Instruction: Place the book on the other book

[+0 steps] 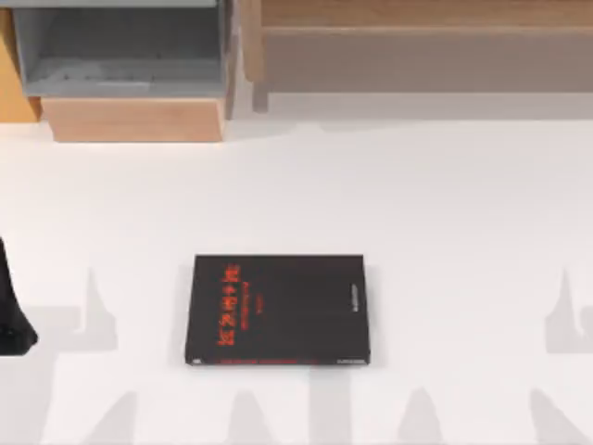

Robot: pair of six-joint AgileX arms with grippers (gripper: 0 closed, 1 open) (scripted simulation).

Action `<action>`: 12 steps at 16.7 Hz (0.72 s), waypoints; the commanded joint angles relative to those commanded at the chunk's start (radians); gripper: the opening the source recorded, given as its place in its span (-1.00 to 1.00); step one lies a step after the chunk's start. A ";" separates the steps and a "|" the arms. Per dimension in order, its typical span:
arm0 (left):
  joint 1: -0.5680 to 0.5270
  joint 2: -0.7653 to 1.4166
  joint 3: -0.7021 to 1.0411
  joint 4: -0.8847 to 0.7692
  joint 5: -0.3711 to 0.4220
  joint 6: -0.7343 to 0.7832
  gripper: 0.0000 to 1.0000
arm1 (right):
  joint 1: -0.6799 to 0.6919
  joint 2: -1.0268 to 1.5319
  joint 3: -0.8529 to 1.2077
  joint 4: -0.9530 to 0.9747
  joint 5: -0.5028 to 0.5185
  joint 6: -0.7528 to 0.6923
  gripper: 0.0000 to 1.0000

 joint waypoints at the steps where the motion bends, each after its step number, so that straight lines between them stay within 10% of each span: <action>1: 0.000 0.000 0.000 0.000 0.000 0.000 1.00 | 0.000 0.000 0.000 0.000 0.000 0.000 1.00; 12: -0.079 0.527 0.356 0.180 -0.066 0.000 1.00 | 0.000 0.000 0.000 0.000 0.000 0.000 1.00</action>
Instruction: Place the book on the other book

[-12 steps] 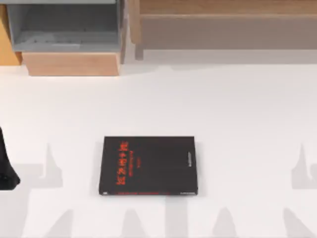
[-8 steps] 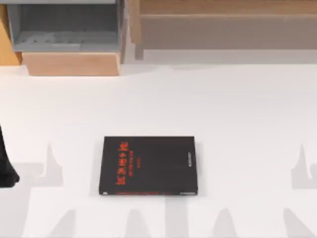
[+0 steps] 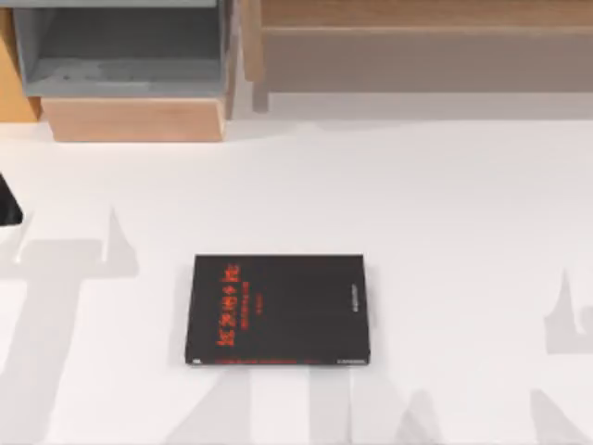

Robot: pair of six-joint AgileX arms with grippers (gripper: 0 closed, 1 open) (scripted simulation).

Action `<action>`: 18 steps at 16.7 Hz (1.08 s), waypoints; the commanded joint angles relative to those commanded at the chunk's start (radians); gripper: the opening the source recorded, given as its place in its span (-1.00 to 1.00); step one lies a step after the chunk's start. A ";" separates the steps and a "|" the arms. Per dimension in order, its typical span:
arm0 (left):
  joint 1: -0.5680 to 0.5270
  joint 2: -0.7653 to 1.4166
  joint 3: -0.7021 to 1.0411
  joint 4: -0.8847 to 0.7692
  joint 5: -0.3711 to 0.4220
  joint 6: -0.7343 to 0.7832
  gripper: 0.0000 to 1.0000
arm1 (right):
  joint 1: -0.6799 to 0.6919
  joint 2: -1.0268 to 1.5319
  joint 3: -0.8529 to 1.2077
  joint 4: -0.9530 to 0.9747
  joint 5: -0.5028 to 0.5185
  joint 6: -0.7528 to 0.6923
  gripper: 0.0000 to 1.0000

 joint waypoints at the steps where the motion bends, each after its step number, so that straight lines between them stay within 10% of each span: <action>1: -0.013 0.093 0.058 0.029 -0.011 0.000 1.00 | 0.000 0.000 0.000 0.000 0.000 0.000 1.00; 18: -0.194 1.346 0.889 0.446 -0.169 -0.001 1.00 | 0.000 0.000 0.000 0.000 0.000 0.000 1.00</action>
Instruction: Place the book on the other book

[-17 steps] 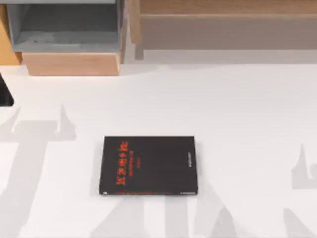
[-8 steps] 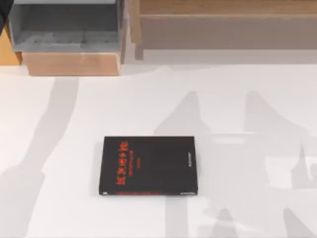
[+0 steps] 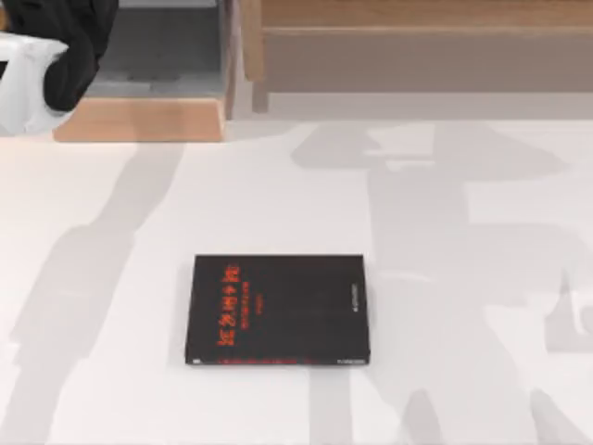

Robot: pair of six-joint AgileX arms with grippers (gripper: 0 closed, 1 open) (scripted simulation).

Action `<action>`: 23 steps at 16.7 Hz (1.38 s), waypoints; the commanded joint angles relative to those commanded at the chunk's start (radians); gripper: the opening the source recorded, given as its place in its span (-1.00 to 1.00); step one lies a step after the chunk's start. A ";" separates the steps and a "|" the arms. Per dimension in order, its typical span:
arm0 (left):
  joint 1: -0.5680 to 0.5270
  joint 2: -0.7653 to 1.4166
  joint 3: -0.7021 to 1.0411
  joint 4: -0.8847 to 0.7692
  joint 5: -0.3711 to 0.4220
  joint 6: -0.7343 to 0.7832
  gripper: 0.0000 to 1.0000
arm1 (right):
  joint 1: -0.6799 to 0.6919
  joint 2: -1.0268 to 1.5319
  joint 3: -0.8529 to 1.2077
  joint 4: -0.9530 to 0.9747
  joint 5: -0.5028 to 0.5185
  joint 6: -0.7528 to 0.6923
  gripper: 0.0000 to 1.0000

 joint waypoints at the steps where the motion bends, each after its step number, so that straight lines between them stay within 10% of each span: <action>1: -0.004 0.025 0.017 0.009 -0.003 0.000 1.00 | 0.000 0.000 0.000 0.000 0.000 0.000 1.00; 21: 0.008 0.154 0.183 -0.028 0.010 -0.001 1.00 | 0.000 0.000 0.000 0.000 0.000 0.000 1.00; 23: 0.008 0.154 0.183 -0.028 0.010 -0.001 0.70 | 0.000 0.000 0.000 0.000 0.000 0.000 1.00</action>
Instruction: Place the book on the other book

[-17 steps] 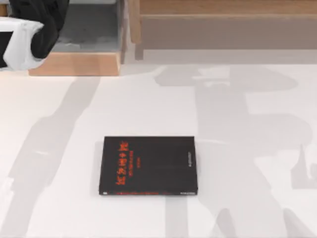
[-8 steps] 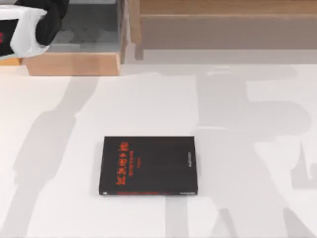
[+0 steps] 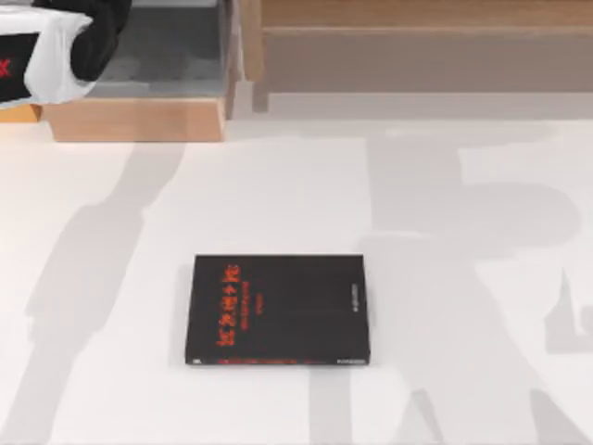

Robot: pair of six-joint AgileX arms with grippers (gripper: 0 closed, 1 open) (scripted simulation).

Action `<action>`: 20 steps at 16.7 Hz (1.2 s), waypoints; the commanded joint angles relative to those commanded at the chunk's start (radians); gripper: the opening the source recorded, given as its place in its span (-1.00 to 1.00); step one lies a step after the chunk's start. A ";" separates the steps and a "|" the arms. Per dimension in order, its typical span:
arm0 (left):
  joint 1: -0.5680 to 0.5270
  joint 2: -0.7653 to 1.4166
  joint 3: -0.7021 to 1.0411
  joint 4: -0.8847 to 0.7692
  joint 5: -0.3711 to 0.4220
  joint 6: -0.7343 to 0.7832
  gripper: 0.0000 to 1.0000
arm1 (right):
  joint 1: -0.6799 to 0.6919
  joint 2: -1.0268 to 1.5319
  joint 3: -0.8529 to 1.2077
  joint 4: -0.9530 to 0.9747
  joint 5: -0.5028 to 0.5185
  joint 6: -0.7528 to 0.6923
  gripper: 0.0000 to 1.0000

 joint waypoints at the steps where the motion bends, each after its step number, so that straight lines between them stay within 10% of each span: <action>1: 0.000 0.000 0.000 0.000 0.000 0.000 0.55 | 0.000 0.000 0.000 0.000 0.000 0.000 1.00; 11: 0.000 0.000 0.000 0.000 0.000 0.000 -0.96 | 0.000 0.000 0.000 0.000 0.000 0.000 1.00; 20: 0.000 -0.002 0.000 0.000 0.000 0.001 -1.00 | 0.000 0.000 0.000 0.000 0.000 0.000 1.00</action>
